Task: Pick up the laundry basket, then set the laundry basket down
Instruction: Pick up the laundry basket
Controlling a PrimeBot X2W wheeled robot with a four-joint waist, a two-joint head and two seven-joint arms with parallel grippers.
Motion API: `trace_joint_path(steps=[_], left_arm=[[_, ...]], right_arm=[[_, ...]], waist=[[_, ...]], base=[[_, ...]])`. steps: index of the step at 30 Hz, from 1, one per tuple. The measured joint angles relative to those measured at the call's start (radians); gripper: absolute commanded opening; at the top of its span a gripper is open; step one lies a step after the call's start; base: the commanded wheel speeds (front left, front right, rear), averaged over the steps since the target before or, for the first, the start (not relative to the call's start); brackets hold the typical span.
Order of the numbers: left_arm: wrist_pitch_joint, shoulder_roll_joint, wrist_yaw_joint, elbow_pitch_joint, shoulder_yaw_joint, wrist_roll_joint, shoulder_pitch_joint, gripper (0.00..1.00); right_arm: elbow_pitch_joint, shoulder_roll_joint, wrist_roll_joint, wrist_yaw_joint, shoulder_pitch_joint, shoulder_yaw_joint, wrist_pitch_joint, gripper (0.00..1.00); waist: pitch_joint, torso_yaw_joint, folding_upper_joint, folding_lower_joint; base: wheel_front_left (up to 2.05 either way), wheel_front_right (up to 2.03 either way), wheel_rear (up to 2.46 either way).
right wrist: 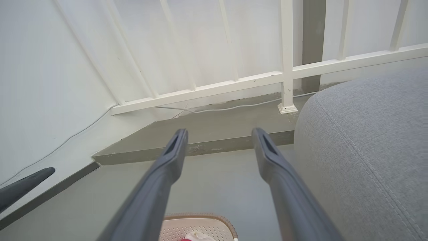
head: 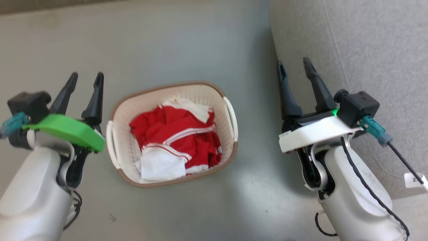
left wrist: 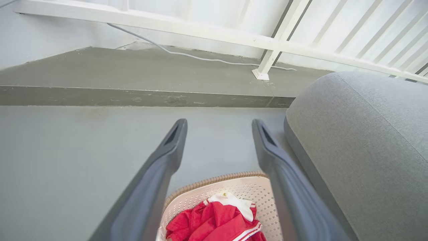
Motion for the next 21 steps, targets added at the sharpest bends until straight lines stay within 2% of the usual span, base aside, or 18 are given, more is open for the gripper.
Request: trace_joint_path(steps=[21], left_arm=[[0.0, -0.062, 0.0, -0.201, 0.225, 0.124, 0.279, 1.0]], right_arm=[[0.04, 0.0, -0.029, 0.001, 0.134, -0.052, 0.0, 1.0]], waist=[[-0.269, 0.067, 0.0, 0.0]], base=[[0.0, 0.0, 0.0]])
